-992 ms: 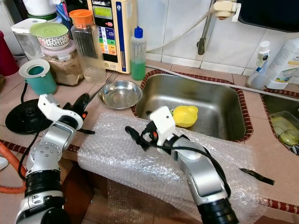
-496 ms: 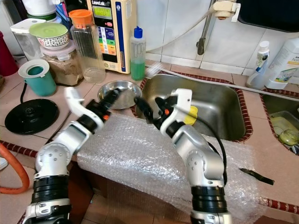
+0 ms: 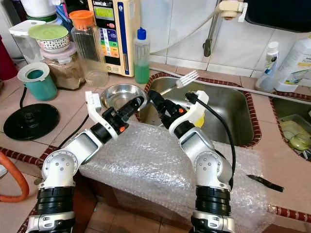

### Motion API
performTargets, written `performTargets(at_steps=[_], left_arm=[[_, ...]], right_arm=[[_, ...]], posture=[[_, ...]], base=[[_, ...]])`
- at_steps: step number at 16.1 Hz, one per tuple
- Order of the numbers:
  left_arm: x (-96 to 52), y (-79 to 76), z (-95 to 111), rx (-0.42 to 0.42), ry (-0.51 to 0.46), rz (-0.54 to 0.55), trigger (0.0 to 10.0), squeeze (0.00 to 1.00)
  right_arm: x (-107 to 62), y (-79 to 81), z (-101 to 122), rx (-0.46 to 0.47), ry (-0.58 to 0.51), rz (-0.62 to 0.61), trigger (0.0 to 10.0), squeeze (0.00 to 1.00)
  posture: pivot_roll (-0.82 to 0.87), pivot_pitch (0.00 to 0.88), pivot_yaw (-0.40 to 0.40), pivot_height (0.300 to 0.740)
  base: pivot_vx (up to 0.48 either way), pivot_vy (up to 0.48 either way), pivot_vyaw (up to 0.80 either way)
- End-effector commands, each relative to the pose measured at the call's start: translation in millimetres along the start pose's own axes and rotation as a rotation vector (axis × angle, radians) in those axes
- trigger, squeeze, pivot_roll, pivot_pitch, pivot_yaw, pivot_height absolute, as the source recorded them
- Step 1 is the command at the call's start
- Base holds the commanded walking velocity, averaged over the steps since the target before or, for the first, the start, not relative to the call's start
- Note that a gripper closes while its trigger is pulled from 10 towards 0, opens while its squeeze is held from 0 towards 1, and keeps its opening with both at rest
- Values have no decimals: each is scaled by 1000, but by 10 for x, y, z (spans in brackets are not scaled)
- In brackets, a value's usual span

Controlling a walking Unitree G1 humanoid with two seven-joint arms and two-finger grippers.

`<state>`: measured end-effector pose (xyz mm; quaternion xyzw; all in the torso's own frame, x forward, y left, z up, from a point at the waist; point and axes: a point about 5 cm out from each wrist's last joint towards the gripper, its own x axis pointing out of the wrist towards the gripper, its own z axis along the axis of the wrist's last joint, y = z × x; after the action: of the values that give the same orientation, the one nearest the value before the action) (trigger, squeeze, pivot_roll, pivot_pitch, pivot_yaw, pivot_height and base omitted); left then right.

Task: Kitchen organization

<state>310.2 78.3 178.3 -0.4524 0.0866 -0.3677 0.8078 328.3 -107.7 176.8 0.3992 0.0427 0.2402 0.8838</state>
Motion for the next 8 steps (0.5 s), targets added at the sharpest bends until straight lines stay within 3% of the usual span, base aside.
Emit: performTargets(at_steps=[1, 2, 8], left_arm=[[5, -102, -1, 11, 15, -56, 0, 0], [2, -123, -10, 9, 22, -70, 0, 0], [-40, -205, -89, 4, 77, -141, 0, 0]], right_arm=[[31, -9, 22, 16, -9, -19, 1882, 0], [40, -27, 27, 26, -16, -33, 0, 0], [152, -105, 140, 46, -72, -91, 0, 0]], posture=[[61, 0, 7, 740], [64, 0, 5, 740], [66, 0, 2, 740]], base=[[0, 0, 0], [0, 0, 0], [0, 0, 0]])
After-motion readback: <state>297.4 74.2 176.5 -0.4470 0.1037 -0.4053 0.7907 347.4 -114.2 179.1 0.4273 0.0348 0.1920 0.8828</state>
